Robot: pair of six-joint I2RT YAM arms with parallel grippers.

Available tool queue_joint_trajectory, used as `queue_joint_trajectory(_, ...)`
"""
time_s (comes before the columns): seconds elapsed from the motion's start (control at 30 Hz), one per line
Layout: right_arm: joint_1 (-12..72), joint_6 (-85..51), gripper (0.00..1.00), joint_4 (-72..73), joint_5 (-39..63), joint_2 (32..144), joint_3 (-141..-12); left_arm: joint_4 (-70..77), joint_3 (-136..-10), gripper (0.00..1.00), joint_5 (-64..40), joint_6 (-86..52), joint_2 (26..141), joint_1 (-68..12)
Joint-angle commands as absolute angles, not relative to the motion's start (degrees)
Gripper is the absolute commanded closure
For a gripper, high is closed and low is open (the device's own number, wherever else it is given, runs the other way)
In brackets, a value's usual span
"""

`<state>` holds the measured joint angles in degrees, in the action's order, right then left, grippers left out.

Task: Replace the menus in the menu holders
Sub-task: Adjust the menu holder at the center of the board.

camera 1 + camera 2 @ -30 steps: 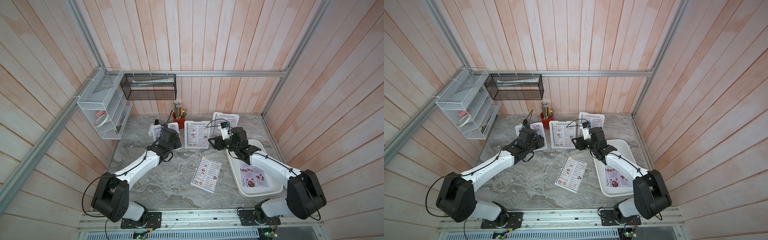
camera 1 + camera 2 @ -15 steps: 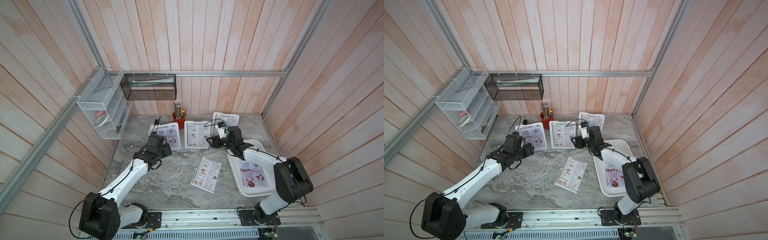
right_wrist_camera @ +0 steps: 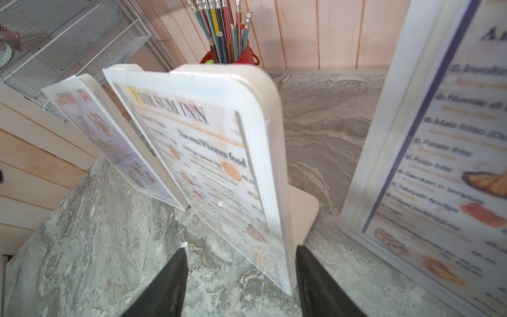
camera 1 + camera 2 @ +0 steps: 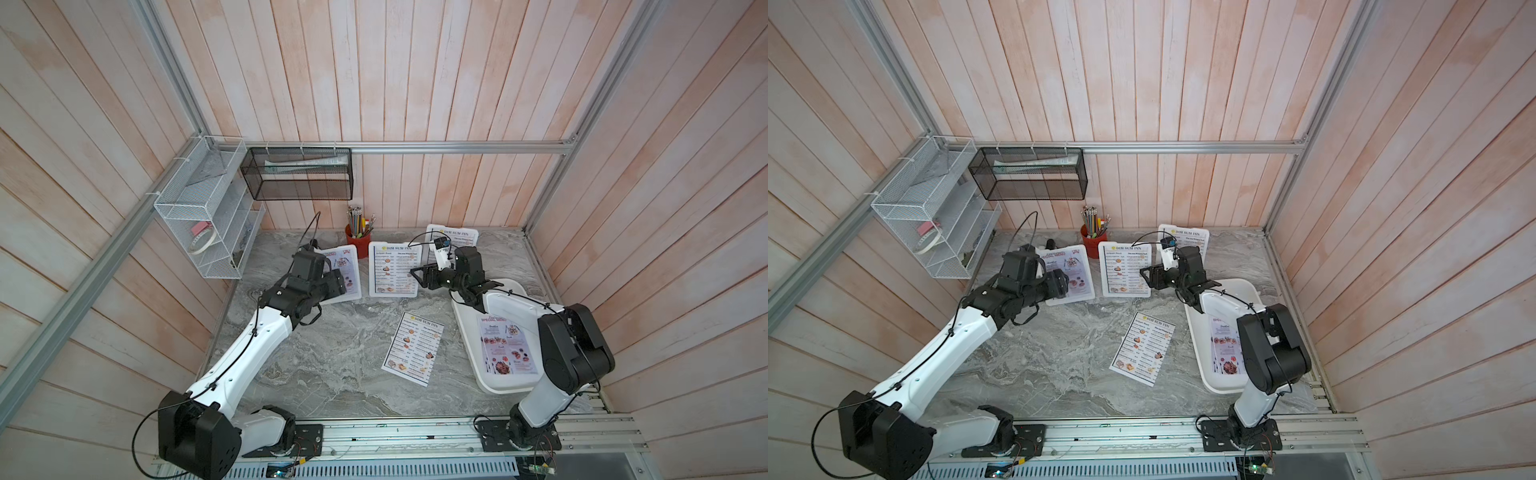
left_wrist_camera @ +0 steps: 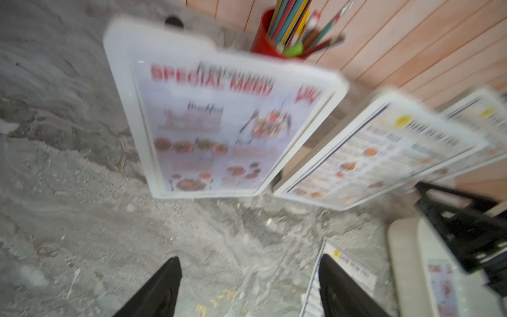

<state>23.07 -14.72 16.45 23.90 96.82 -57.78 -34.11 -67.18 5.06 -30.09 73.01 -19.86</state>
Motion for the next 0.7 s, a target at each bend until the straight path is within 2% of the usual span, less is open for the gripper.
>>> queue_joint_trajectory(0.0, 23.8, -15.1, 0.36, 17.5, 24.6, 94.3, -56.5, -36.2, -77.1, 0.15, 9.8, -24.9, 77.4, -19.0)
queue_joint_trajectory(0.13, 24.7, -15.9, 0.36, 17.3, 24.4, 92.7, -55.5, -39.0, -87.4, 0.14, 16.5, -17.1, 85.6, -18.6)
queue_joint_trajectory(0.23, 25.7, -16.0, 0.36, 17.1, 23.7, 91.0, -54.6, -37.7, -90.4, 0.13, 18.0, -11.3, 89.6, -17.9)
queue_joint_trajectory(0.67, 26.8, -16.5, 0.37, 14.6, 23.8, 88.3, -54.5, -29.8, -91.5, 0.12, 7.6, -2.0, 95.3, -15.3)
